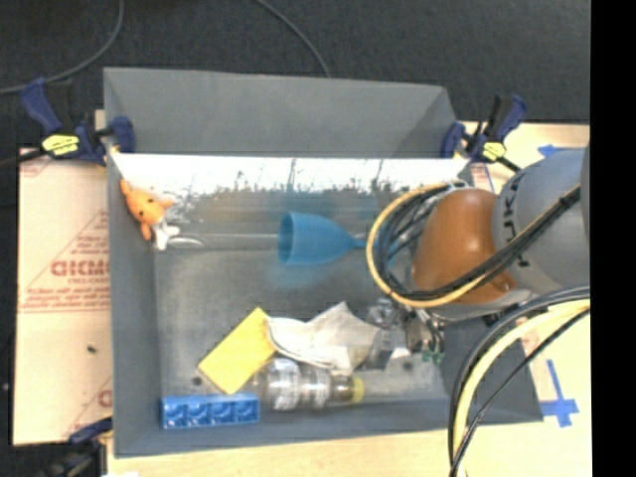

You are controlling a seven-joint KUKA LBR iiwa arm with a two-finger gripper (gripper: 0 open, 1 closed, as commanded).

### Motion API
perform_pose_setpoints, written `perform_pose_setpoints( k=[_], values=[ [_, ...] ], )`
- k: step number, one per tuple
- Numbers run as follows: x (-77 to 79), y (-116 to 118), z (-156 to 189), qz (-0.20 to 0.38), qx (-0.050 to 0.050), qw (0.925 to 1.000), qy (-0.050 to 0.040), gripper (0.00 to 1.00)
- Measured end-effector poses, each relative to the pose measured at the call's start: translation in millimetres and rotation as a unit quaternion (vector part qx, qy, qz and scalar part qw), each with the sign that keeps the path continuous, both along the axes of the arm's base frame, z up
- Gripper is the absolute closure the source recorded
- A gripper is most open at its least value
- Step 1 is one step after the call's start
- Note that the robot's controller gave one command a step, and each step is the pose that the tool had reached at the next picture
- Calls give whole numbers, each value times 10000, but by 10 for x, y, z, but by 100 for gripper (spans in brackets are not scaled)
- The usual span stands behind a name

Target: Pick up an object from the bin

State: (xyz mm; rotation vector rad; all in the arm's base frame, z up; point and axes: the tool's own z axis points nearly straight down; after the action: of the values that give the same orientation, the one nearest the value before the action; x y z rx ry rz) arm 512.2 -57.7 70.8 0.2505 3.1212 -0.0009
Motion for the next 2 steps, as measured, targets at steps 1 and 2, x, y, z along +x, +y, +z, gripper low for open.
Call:
perform_pose_setpoints(
  k=[1,2],
  values=[
    [0,0,0,7,-1,10000,0,100],
    [-22,-27,4,166,-2,9999,2,100]
  ],
)
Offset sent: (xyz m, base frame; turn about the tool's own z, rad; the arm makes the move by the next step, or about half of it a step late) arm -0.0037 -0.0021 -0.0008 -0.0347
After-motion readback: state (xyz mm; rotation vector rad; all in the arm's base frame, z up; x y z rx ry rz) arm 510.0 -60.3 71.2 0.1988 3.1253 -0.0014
